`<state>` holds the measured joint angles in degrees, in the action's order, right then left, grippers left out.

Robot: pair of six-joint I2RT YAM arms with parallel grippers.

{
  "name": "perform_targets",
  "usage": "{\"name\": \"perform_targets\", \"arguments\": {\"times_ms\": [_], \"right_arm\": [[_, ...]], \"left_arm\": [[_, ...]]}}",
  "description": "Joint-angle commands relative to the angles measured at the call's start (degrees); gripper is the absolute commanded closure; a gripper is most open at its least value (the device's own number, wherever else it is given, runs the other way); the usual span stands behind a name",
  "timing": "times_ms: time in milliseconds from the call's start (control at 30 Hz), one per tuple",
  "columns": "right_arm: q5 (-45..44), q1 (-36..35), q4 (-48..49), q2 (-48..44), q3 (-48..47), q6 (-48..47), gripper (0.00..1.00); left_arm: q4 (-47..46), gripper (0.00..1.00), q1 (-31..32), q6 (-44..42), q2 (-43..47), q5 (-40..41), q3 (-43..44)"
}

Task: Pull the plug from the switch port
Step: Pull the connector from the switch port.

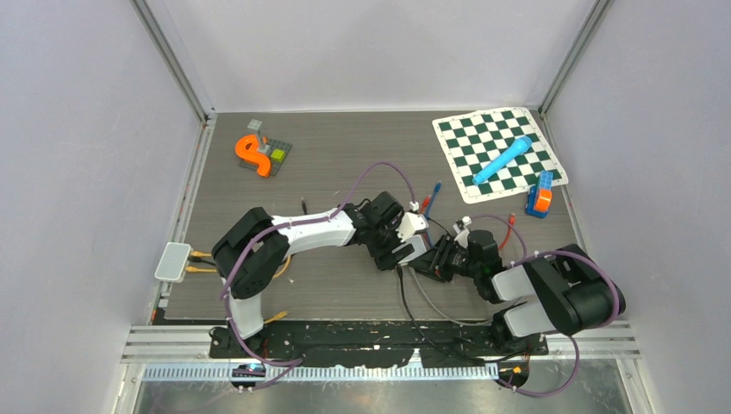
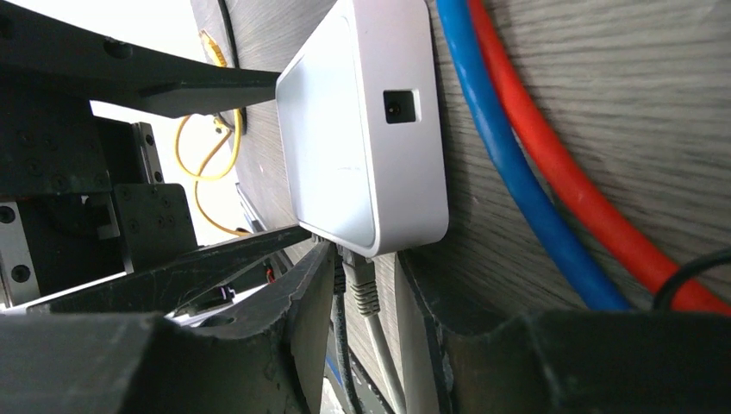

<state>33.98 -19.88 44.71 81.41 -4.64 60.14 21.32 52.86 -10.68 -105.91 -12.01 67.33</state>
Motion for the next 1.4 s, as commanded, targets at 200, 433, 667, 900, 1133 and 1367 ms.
{"name": "perform_targets", "arguments": {"times_ms": [200, 433, 667, 900, 1133, 1367], "right_arm": [[0.1, -0.4, 26.8, 13.0, 3.3, 10.9, 0.65], [-1.7, -0.3, 36.7, 16.6, 6.2, 14.2, 0.69], [-3.7, -0.2, 27.1, 10.4, 6.2, 11.3, 0.65], [-4.8, -0.3, 16.9, 5.2, 3.8, 8.5, 0.66], [-4.2, -0.5, 14.6, 4.8, 1.9, 7.6, 0.69], [-4.0, -2.1, 14.7, 5.3, 1.2, 7.7, 0.65]], "left_arm": [[-1.4, 0.59, -0.2, 0.6, 0.6, -1.0, -0.4], [-1.1, 0.59, -0.2, 0.6, 0.8, -0.9, -0.6], [-1.4, 0.6, -0.2, 0.8, 1.0, -0.8, -0.6], [-1.5, 0.6, -0.2, 0.8, 1.1, -1.1, -0.4], [-1.6, 0.6, -0.2, 1.1, 1.0, -1.3, 0.0], [-1.3, 0.6, -0.2, 1.1, 0.6, -1.3, 0.8]]}}
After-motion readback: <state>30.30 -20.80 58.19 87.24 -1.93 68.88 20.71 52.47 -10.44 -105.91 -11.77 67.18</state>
